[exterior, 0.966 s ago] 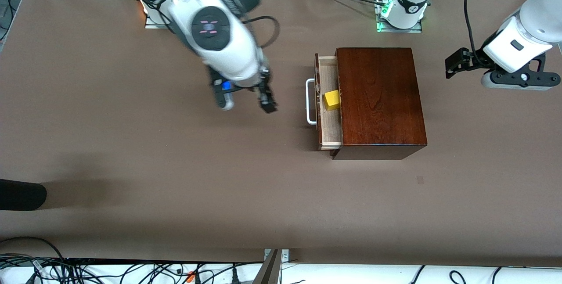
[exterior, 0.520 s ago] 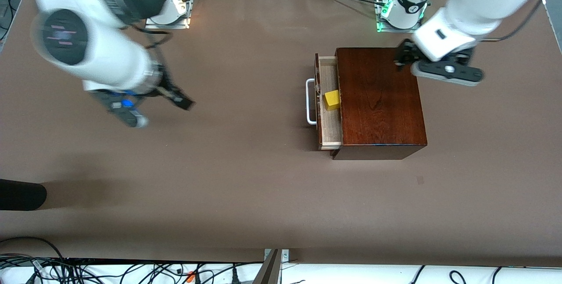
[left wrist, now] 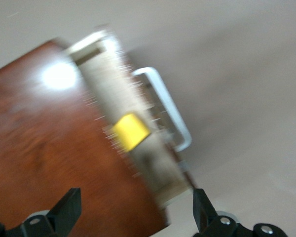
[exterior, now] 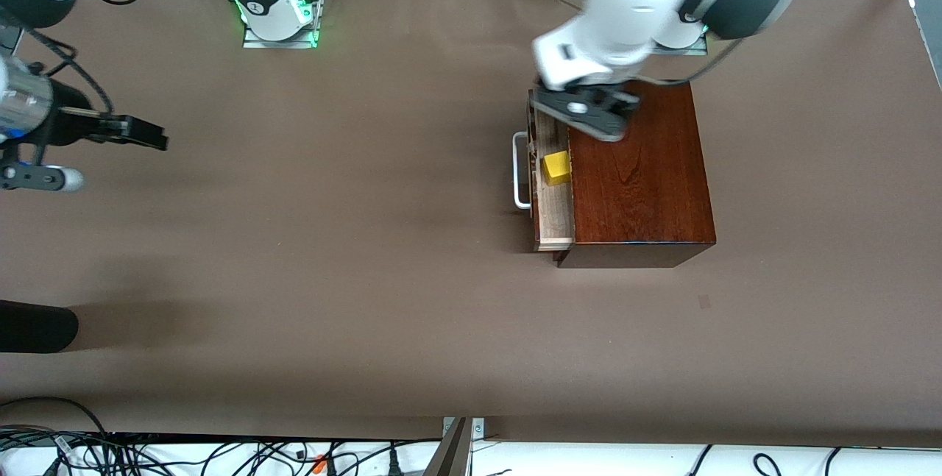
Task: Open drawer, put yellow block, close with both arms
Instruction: 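Retract the right gripper while the left gripper moves to the drawer, then push the drawer shut with the left gripper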
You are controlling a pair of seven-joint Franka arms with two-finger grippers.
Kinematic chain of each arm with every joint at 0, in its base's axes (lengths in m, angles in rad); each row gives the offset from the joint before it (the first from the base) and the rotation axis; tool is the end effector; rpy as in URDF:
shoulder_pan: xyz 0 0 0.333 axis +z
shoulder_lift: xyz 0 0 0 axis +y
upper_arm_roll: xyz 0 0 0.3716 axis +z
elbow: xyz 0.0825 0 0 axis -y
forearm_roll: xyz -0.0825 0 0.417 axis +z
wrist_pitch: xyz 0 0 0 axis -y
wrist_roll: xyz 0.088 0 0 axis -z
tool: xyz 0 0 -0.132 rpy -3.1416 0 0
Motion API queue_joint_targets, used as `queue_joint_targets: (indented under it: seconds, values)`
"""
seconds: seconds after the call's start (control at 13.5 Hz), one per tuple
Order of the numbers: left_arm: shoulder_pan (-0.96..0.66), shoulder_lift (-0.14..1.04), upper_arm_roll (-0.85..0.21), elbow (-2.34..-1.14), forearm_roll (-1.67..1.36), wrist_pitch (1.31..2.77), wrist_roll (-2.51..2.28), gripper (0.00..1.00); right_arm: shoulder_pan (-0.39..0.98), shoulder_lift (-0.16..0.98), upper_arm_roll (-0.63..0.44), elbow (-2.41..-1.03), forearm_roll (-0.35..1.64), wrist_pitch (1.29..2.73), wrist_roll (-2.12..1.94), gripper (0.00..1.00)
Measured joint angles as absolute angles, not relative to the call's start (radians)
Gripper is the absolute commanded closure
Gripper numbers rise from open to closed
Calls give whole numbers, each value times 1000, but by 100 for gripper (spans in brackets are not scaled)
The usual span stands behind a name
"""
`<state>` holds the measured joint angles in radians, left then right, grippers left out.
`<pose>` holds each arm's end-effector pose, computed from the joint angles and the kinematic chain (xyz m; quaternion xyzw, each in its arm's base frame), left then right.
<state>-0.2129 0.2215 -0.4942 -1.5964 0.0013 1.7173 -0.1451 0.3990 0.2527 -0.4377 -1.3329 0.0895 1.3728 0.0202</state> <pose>0.5165 -0.4050 0.5311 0.9597 -0.2738 -0.0551 0.0317 0.6437 0.0261 0.6133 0.9952 -0.0236 -0.0948 0.0080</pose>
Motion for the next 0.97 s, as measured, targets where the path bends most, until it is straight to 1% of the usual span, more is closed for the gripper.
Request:
queue_joint_targets:
  seconds: [0.15,0.22,0.45,0.59,0.74,0.97]
  values:
    - [-279,290,-497,-1581,1,1796,-27,0,351,234,-414,-1378,71,1412,-46,0]
    - [-298,323,-497,-1574,1,1833,53,0,304,215,-370,-1406,57,1428,-59,0]
    - [-324,416,-496,-1563,1,1906,334,0,134,125,-174,-1526,16,1495,-61,0]
    - [-334,479,-496,-1561,1,1943,515,0,56,63,-76,-1598,9,1523,-38,0]
    - [-343,530,-496,-1561,1,1976,628,0,26,34,-31,-1624,4,1525,-13,0]
    - [-361,571,-496,-1561,79,1988,676,0,20,29,-25,-1626,3,1525,-9,0]
